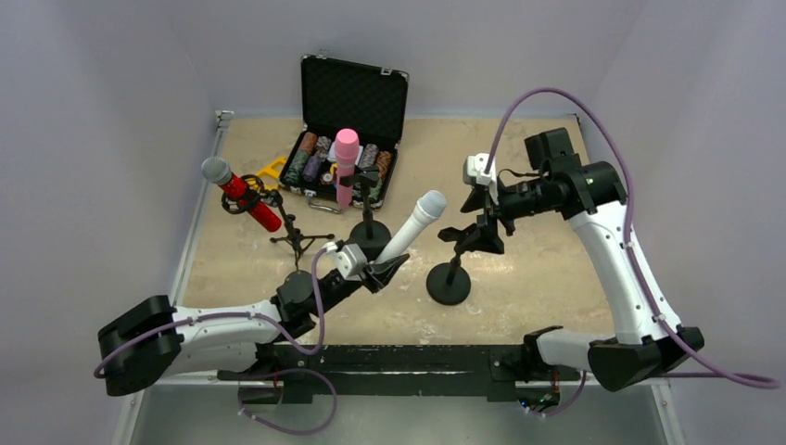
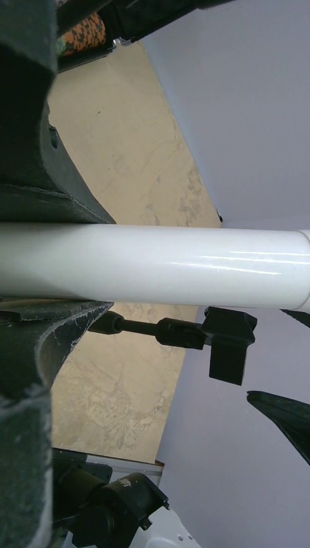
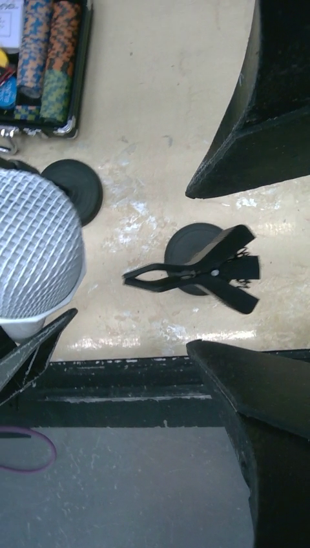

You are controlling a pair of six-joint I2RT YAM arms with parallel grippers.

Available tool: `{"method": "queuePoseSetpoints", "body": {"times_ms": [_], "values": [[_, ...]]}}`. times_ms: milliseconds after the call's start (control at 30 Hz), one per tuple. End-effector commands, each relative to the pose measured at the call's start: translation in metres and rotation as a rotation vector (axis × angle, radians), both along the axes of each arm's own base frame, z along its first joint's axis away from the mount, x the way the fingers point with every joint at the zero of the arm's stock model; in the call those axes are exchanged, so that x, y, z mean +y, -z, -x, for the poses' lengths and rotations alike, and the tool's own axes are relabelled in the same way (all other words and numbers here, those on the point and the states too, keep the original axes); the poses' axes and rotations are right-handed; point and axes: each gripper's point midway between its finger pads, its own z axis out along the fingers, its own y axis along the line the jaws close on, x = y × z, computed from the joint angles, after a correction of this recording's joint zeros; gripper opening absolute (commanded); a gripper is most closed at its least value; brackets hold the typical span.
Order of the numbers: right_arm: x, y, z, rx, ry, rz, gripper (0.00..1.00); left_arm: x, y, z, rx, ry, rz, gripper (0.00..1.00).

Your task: Attach the microphones to the stand

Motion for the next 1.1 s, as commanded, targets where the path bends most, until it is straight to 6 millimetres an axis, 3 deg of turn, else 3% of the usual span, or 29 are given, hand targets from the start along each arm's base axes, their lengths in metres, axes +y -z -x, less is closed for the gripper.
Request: {"method": "queuePoseSetpoints", "body": {"times_ms": [0, 200, 467, 533, 633, 700, 800, 900, 1067], "values": [[-0.004, 0.003, 0.0, -0.023, -0.011, -0.088, 0.85, -0.007, -0.07, 0.002, -0.185, 0.015, 0.189, 0.0], [-0.006, 0.036, -0.005, -0.077, -0.007, -0.079, 0.89, -0.033, -0.073, -0.001, -0.22, 0.058, 0.197, 0.0], [-0.003, 0.035, 0.002, -0.076, -0.041, -0.13, 0.79, -0.052, -0.064, -0.008, -0.191, 0.079, 0.177, 0.0], [-0.003, 0.033, 0.003, -0.068, -0.047, -0.146, 0.69, -0.055, -0.06, -0.009, -0.174, 0.086, 0.175, 0.0], [-0.004, 0.03, 0.003, -0.051, -0.043, -0.174, 0.39, -0.059, -0.056, -0.01, -0.153, 0.093, 0.175, 0.0], [-0.005, 0.029, 0.002, -0.035, -0.037, -0.195, 0.3, -0.061, -0.052, -0.011, -0.142, 0.093, 0.169, 0.0], [-0.007, 0.032, 0.002, -0.008, -0.03, -0.224, 0.3, -0.062, -0.047, -0.015, -0.121, 0.079, 0.167, 0.0], [-0.007, 0.035, 0.002, 0.014, -0.032, -0.243, 0.42, -0.064, -0.049, -0.015, -0.115, 0.086, 0.177, 0.0], [-0.003, 0.028, 0.005, 0.052, -0.061, -0.336, 0.46, -0.073, -0.056, -0.015, -0.109, 0.113, 0.195, 0.0]]}}
